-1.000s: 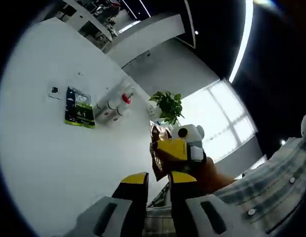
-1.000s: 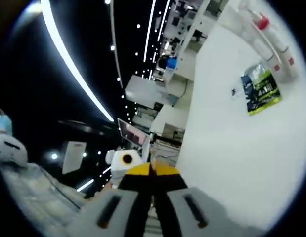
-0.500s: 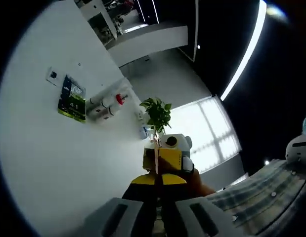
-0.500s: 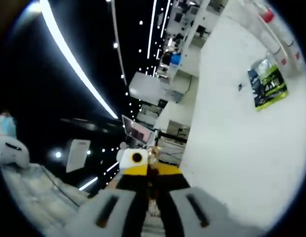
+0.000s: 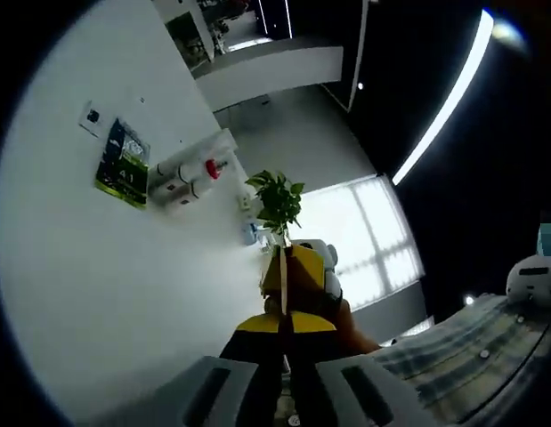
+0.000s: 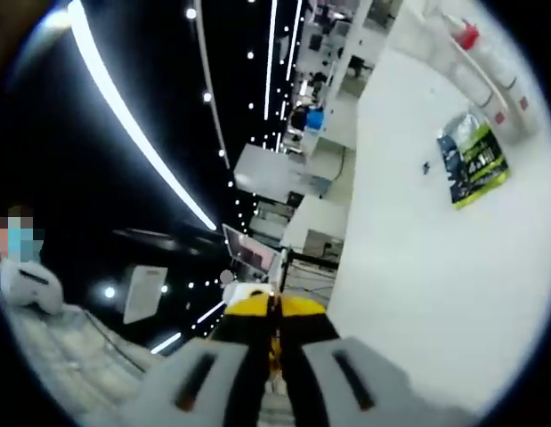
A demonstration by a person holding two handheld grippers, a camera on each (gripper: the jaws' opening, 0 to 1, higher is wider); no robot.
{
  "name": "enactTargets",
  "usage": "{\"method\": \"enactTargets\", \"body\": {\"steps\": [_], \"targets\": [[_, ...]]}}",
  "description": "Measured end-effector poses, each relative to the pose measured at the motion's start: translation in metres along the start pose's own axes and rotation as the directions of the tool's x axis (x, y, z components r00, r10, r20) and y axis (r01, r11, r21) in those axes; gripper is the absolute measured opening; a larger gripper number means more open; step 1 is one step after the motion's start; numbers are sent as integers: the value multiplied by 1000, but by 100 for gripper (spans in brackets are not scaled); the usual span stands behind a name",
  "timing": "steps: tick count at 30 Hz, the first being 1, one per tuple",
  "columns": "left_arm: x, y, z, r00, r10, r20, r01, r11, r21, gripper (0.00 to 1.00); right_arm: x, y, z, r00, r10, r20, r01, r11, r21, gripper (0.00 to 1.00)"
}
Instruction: Arrange the skincare products in the storage area until every visible bottle or jar stands upright without overlapping.
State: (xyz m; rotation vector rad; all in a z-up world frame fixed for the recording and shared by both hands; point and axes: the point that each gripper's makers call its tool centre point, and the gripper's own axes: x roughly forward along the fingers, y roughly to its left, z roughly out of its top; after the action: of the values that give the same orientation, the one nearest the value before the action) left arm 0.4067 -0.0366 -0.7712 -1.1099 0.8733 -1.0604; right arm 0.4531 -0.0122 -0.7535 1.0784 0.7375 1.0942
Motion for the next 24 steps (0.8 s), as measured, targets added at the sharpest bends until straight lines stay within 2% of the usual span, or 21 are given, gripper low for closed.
{"method": "enactTargets", "body": {"steps": [4, 7, 11, 13, 16, 19, 24], "targets": [[2, -4, -2, 1000, -14, -15, 14, 1000, 9, 0, -2, 2, 1, 1000, 12, 0, -12, 1000, -15, 0], [5, 1, 0, 999, 31, -16, -30, 997, 68, 3, -3, 5, 1, 1000, 28, -6, -28, 1000, -5, 0], [6, 2, -2, 999, 24, -36, -22, 998, 62, 2, -2, 4, -9, 998, 22, -51, -22, 1000, -11, 0], [5, 0, -3, 999, -2, -43, 5, 998, 62, 1, -2, 1, -7, 999, 12, -42, -13, 1000, -8, 0], [5, 1, -3, 999, 4, -34, -3, 999, 39, 0, -2, -2, -5, 1000, -11, -23, 10, 1000, -26, 4], [4, 3, -4, 999, 12, -36, -11, 999, 35, 0, -7, -2, 12, 998, -2, 60, 3, 1000, -10, 3], [5, 2, -5, 999, 15, -38, -14, 999, 37, 1, -9, -1, 10, 999, 7, 44, -5, 999, -42, 0]]}}
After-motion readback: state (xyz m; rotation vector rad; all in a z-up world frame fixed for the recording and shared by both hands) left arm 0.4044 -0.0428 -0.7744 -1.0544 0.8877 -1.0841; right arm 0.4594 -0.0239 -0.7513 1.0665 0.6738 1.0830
